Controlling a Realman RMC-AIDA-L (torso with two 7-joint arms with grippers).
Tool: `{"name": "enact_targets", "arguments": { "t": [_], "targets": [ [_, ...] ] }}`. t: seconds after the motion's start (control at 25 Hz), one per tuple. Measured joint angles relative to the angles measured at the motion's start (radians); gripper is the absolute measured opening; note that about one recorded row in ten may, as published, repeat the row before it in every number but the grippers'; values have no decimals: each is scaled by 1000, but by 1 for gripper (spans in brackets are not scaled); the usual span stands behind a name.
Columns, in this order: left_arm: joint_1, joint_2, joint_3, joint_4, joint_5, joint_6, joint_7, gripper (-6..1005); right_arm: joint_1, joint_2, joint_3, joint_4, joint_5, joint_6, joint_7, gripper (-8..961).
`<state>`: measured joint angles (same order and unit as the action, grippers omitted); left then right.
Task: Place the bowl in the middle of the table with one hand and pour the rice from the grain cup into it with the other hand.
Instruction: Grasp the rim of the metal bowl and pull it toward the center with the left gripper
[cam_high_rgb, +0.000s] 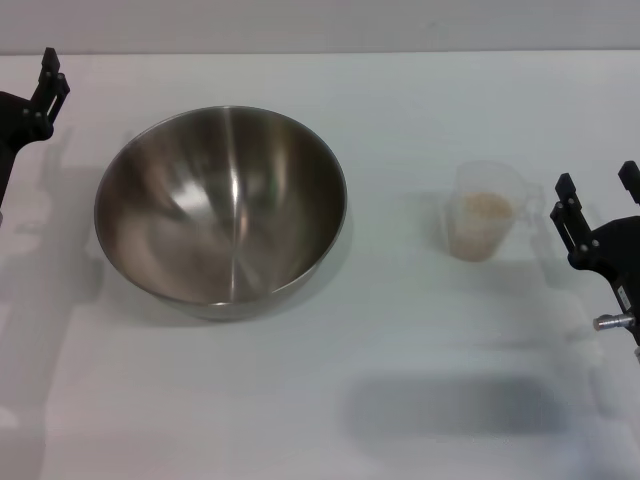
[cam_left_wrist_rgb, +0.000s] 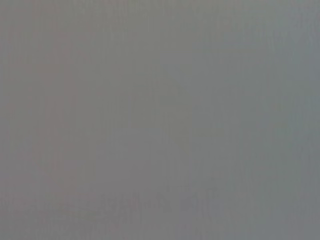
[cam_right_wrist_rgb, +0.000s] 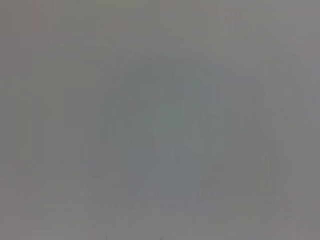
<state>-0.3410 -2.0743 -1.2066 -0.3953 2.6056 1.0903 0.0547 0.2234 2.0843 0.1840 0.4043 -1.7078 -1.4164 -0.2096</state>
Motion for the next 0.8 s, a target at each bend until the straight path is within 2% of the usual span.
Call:
{"name": "enact_targets", "arguments": {
  "t": [0.8],
  "targets": [
    [10,-2,9,-6,-7,-28,-13,816,13,1,-14,-7,-1,2,-1,671]
  ]
}}
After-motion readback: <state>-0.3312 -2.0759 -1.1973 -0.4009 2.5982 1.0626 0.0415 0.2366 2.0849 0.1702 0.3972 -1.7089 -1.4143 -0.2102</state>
